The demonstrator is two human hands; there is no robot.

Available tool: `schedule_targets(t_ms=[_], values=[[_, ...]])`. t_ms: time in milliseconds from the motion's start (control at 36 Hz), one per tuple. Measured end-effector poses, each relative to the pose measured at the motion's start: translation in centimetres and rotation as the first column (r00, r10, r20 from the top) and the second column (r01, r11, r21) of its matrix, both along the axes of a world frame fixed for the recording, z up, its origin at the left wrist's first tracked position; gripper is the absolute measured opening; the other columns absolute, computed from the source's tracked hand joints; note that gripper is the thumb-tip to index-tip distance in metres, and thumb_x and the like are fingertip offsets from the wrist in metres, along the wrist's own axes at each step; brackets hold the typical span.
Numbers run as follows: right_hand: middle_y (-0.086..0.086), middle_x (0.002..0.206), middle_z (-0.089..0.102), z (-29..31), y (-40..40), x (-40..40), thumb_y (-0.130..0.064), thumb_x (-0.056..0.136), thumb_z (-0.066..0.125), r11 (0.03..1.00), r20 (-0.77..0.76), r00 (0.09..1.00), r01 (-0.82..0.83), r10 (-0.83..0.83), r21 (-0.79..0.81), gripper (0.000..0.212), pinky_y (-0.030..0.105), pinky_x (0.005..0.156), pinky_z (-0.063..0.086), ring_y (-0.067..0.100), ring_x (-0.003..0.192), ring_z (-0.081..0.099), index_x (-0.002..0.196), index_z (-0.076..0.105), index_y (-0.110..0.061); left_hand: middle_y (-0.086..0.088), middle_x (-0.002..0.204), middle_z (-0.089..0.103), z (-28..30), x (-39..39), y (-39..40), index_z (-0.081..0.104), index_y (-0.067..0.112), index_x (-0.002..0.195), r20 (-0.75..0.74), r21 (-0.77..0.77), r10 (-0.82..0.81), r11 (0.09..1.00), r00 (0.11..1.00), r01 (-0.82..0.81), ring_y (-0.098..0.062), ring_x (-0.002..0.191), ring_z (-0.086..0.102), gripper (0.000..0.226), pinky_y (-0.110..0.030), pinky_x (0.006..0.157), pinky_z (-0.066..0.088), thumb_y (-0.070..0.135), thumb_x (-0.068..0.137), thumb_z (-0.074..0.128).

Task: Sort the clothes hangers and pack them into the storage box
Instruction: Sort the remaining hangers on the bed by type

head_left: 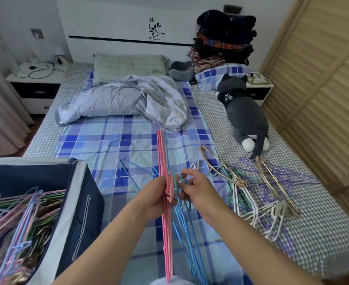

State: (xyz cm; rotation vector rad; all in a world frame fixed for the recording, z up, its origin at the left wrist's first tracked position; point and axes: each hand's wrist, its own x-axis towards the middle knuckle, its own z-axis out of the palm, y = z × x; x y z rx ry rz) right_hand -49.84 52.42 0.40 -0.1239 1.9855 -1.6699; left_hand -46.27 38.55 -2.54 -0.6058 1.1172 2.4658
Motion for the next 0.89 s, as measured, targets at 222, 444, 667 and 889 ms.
schedule_targets(t_ms=[222,444,667,889], values=[[0.006,0.096,0.050,-2.5,1.0,0.0,0.003,0.098,0.049,0.981,0.116,0.990,0.060,-0.083,0.185,0.038,0.029,0.066,0.051,0.017,0.061,0.053,0.130,0.046,-0.017,-0.007,0.084,0.046,-0.1,-0.8,-1.3,0.075,0.002,0.114,-0.008,-0.070,0.100,0.993,0.995,-0.100,-0.015,0.061,0.043,0.028,-0.025,0.048,0.036,0.013,0.091,0.064],[0.008,0.092,0.055,-4.2,4.3,-0.1,0.015,0.091,0.036,0.956,0.161,0.986,-0.012,-0.037,0.295,0.052,0.027,0.060,0.047,0.014,0.056,0.050,0.123,0.058,-0.020,-0.003,0.099,0.073,1.8,-2.9,-5.9,0.072,0.010,0.104,-0.082,-0.057,0.294,0.953,0.952,-0.299,-0.011,0.069,0.059,0.019,-0.022,0.052,0.049,0.011,0.099,0.054],[0.010,0.081,0.056,-4.5,6.1,-1.2,0.005,0.092,0.046,0.933,0.133,0.979,0.099,-0.153,0.347,0.040,0.025,0.046,0.041,0.018,0.050,0.048,0.119,0.059,-0.020,-0.005,0.081,0.063,6.4,-5.0,-11.9,0.061,0.008,0.088,-0.067,0.003,0.400,0.916,0.914,-0.401,-0.012,0.054,0.053,0.029,-0.028,0.064,0.039,0.005,0.102,0.035],[0.006,0.069,0.053,-3.1,10.3,-4.3,-0.008,0.091,0.054,0.885,0.055,0.951,0.260,-0.303,0.386,0.023,0.025,0.048,0.028,0.016,0.052,0.037,0.108,0.067,-0.017,-0.002,0.071,0.059,9.3,-3.5,-13.4,0.057,0.011,0.087,-0.082,-0.044,0.318,0.946,0.945,-0.322,-0.013,0.049,0.043,0.016,-0.024,0.056,0.035,0.005,0.083,0.043]])
